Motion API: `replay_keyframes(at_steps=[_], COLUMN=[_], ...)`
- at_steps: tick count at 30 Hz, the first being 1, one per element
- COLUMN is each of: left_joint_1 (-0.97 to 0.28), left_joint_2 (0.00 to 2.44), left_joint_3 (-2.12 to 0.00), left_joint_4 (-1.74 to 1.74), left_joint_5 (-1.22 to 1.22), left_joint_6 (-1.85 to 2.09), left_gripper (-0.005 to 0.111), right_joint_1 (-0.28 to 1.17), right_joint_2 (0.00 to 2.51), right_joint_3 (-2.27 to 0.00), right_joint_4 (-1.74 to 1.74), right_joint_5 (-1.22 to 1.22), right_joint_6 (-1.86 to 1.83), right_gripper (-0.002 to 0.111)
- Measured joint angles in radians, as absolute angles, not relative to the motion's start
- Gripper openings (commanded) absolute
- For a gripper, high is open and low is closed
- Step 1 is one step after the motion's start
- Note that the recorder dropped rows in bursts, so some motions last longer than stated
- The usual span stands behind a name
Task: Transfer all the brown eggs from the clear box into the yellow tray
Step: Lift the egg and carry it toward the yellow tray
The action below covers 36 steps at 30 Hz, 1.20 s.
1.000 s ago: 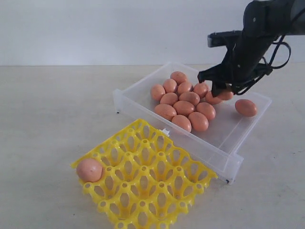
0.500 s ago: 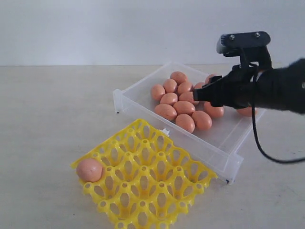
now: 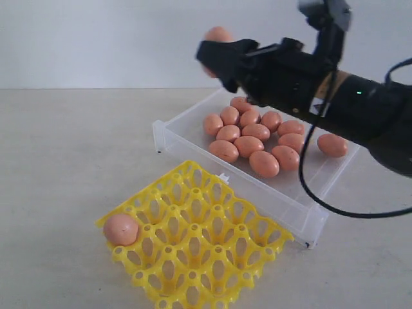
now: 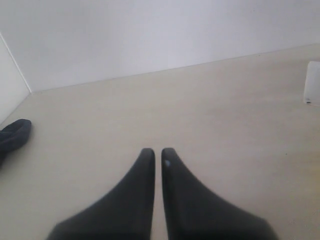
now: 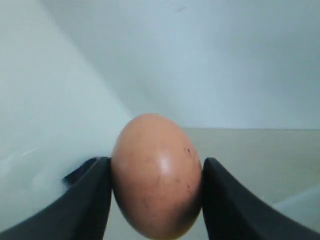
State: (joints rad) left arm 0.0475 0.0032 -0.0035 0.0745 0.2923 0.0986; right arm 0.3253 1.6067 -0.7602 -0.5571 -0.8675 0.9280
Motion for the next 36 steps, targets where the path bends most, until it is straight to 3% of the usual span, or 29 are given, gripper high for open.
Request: replay_keyframes(at_steps=[6,16,23,31,36], left_joint_1=[0.047,0.047,0.047,0.047,0.047], left_joint_2=[0.003,0.003,0.003,0.003,0.003], left_joint_3=[-0.003,-0.003,-0.003,-0.003,-0.003], left_joint_4=[0.075,0.075,0.075,0.075,0.075], left_joint_5=[0.292,0.292,0.292,0.292,0.292], left_joint_6=[0.099,0.099,0.099,0.099,0.099], left_gripper=[0.004,0.004,0.004,0.004,0.004], right_joint_1=[0.325,0.325,0.34,0.397,0.399], right_joint_2=[1.839,2.075,2.077,2.079,2.081], right_joint_3=[-1.03,-1.187,-1.191,-1.193,-1.194], right_joint_4=[-1.108,-1.355,-1.587,-1.606,-1.608], right_joint_5=[-1.121,-1.196,-1.101,-0.828,-0.798], right_joint_6=[1.319,1.348,1.194,1.145,1.141], right_gripper=[0.0,0.0,0.0,0.0,0.0])
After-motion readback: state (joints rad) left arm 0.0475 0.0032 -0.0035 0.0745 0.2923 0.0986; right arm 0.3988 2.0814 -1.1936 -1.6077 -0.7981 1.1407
